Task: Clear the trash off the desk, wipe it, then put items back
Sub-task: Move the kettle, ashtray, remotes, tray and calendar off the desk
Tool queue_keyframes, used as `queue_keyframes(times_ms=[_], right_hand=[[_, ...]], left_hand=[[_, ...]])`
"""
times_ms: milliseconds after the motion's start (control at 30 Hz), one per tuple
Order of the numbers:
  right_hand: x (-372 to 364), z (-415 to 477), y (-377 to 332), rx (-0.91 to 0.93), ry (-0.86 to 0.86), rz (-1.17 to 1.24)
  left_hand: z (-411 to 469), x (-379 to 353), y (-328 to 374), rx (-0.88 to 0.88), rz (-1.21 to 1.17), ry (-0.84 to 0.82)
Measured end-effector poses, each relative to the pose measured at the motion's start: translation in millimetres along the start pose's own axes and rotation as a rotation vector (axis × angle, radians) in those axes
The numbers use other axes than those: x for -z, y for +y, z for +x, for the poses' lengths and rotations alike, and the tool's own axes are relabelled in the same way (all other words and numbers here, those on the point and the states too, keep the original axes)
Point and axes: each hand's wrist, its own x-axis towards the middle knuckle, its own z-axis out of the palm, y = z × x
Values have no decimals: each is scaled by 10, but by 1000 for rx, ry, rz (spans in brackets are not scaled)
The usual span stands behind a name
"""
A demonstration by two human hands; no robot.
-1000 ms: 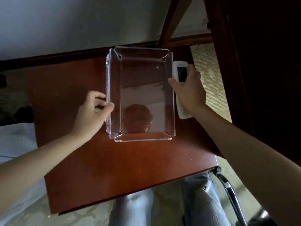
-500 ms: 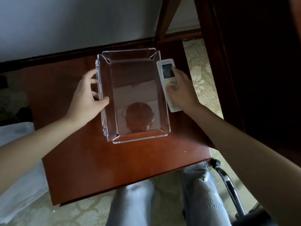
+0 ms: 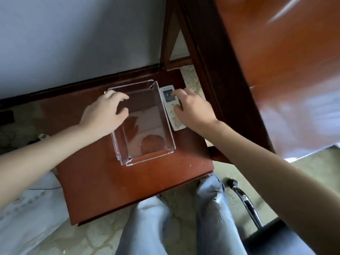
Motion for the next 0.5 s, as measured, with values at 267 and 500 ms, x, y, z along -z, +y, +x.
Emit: queue_keyframes(times_ms=[267, 500], right_hand=[[1145, -475, 137, 249, 243, -163], [1927, -682, 889, 231, 259, -238]], left_hand=[[-80, 884, 1244, -413, 257, -40], [124, 1098, 2322, -576, 313, -64]])
